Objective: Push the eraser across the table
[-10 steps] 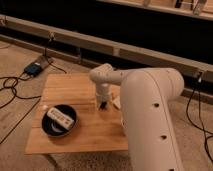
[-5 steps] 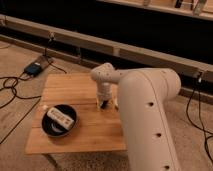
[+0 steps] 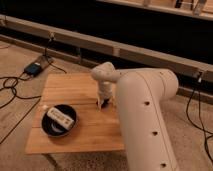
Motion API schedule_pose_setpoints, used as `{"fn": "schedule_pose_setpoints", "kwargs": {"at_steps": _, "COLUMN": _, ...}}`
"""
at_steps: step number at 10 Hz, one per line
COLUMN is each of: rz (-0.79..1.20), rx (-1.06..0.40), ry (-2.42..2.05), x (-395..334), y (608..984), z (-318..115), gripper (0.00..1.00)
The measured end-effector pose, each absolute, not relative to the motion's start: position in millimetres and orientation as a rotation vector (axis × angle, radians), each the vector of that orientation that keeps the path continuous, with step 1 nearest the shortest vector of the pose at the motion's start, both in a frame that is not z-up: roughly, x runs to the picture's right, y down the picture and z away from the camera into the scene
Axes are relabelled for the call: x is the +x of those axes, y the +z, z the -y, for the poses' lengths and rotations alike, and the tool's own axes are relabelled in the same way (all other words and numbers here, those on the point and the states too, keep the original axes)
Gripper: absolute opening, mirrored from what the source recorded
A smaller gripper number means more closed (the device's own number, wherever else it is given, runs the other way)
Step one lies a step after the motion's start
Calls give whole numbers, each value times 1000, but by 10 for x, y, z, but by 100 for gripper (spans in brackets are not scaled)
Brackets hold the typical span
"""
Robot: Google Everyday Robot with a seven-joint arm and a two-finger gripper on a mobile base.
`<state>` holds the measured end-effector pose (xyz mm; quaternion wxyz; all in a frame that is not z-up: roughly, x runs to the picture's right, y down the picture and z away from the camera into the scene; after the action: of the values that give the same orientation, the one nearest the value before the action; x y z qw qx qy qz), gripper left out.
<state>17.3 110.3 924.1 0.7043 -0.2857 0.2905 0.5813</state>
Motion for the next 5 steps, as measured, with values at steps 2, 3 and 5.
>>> {"fn": "schedule_pose_setpoints", "kwargs": {"at_steps": 2, "rz": -646, "rx": -624, "ry": 1296, "x": 216, "y": 9285, "z": -1060, "gripper": 65}}
{"fn": "schedule_pose_setpoints", "kwargs": {"at_steps": 3, "rz": -647, "rx": -618, "ry": 1298, "x": 243, "y": 9308, "z": -1039, "gripper": 65}}
{"fn": "schedule_pose_setpoints", "kwargs": {"at_steps": 5, "rz": -649, "rx": -608, "ry": 1303, "x": 296, "y": 9349, "z": -1003, "gripper": 65}}
